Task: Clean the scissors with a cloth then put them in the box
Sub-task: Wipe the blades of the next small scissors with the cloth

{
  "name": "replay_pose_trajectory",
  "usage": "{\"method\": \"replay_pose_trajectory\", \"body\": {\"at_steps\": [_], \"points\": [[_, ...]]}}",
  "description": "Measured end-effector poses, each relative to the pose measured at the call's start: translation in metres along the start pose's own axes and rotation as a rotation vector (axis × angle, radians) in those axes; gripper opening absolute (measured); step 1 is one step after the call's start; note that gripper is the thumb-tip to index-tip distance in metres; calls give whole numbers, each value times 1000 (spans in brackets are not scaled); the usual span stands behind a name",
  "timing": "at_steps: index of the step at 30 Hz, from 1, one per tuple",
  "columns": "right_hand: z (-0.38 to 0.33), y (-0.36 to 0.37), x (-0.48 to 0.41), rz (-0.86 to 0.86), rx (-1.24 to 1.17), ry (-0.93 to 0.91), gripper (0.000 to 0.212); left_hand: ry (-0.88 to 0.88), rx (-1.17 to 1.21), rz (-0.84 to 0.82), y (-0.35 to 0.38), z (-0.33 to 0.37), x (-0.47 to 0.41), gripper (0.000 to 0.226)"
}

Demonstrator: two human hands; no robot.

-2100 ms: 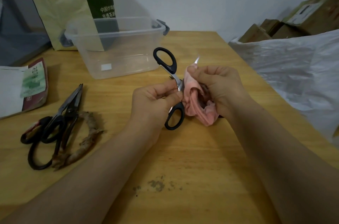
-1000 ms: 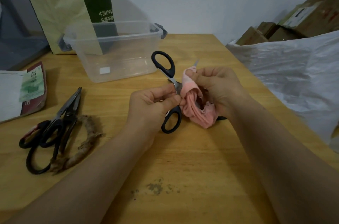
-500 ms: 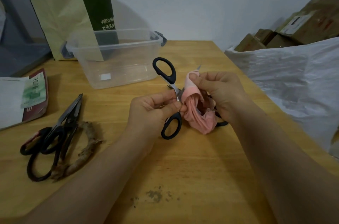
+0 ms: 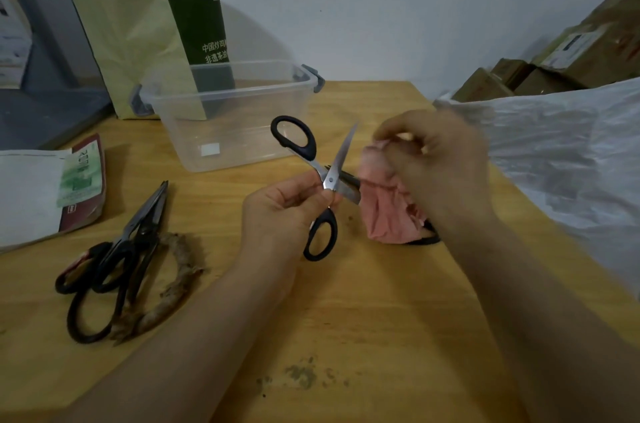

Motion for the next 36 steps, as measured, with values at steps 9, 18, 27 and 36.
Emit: {"method": "replay_pose_trajectory", "body": {"at_steps": [9,18,27,36], "points": [[-1,28,15,-276,-174,-27,16,28,46,-20,-4,1,-2,21],[-1,42,19,-308,-68,-119,7,4,16,-27,-3,-2,0,27],[1,26,17,-365,-124,104,20,-47,26,-68,-3,-3,-2,30],[-1,39,19,-374,-71,-40,6,-1,3,-68,-4,-3,-1,33]]}}
Point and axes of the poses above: each hand's wrist, its own x-axis away from the middle knuckle, its own y-axis out of the palm, z = x × y, the point moved 1 cm from there along -x, towards the middle knuckle, and after that the axes turned 11 degrees about y, right-handed, at the moved point
